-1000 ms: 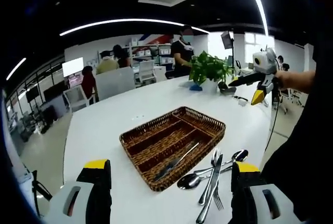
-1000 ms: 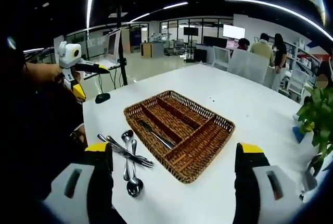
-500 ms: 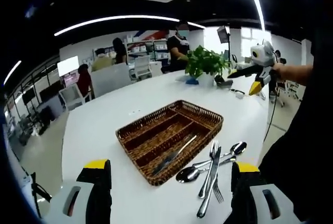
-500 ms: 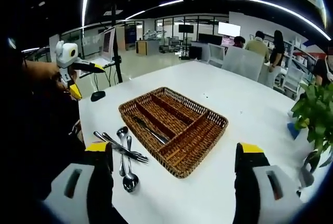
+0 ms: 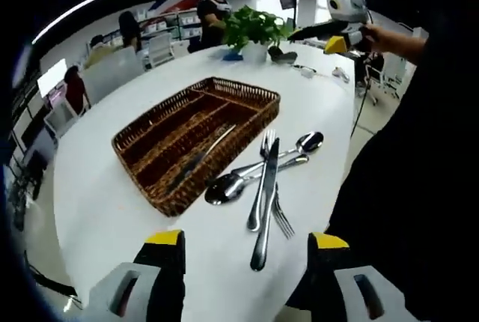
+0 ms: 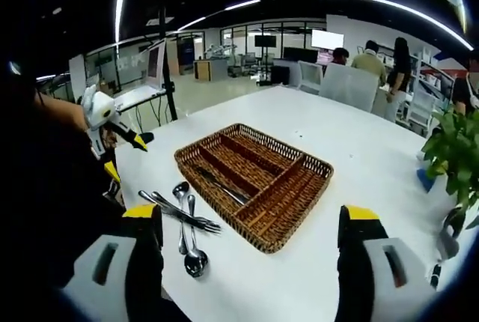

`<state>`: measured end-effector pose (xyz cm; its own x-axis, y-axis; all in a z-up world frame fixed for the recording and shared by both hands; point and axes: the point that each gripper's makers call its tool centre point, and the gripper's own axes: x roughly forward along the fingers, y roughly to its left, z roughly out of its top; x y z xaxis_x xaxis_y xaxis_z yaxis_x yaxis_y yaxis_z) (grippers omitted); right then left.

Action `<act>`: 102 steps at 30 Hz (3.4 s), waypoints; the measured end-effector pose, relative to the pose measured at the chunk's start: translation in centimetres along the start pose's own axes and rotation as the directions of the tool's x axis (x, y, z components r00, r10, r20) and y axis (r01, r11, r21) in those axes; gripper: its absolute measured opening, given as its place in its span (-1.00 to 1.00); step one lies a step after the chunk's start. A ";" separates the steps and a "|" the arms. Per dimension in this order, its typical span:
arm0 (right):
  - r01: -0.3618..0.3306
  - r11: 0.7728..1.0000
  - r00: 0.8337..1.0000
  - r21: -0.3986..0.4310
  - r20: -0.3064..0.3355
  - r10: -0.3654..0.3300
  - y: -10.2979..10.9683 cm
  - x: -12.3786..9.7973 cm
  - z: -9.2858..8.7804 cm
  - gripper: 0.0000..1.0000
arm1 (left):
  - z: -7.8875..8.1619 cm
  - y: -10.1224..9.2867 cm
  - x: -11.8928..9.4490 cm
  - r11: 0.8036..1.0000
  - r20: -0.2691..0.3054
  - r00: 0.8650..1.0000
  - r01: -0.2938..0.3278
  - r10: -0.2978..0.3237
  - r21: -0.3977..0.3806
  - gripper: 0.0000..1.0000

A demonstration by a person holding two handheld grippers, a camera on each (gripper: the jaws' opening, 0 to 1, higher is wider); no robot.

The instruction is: Arrange the knives, forks, and spoons in their matching storage slots by inserting each utensil handle-first until every utensil is classified and aligned in the correct compartment

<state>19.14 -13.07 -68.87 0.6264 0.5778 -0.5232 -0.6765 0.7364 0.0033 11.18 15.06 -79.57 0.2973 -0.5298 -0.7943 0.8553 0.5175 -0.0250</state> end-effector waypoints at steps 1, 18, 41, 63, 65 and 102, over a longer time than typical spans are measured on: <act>-0.004 1.000 1.000 -0.002 -0.003 0.004 0.2 0.1 -0.1 0.99 | -0.2 -0.6 0.4 1.000 -0.023 0.999 0.023 -0.023 0.021 0.11; 0.010 1.000 1.000 0.013 -0.007 -0.010 0.1 -0.5 -0.9 0.98 | 1.8 -2.8 5.4 0.985 -0.050 0.987 0.155 -0.151 0.080 -0.62; -0.007 1.000 1.000 0.015 -0.015 0.007 0.6 -0.4 -1.3 0.94 | 0.1 -2.5 6.7 0.969 -0.140 0.976 0.190 -0.168 0.161 -0.73; 0.006 1.000 1.000 0.014 -0.020 -0.006 0.7 -0.8 -1.6 0.92 | 0.0 -2.7 8.3 0.936 -0.205 0.961 0.238 -0.187 0.259 -0.80; 0.007 1.000 1.000 0.016 -0.019 -0.007 0.6 -0.8 -1.6 0.92 | 0.1 -2.7 8.4 0.935 -0.208 0.960 0.239 -0.187 0.260 -0.80; 0.005 1.000 1.000 0.016 -0.023 -0.005 0.5 -0.4 -1.7 0.90 | -2.3 -3.0 8.1 0.944 -0.283 0.951 0.201 -0.124 0.262 -0.73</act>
<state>17.91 -13.51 -70.15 0.6208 0.5660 -0.5425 -0.6671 0.7449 0.0138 10.04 10.75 -87.27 0.0567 -0.3780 -0.9241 0.9782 0.2062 -0.0243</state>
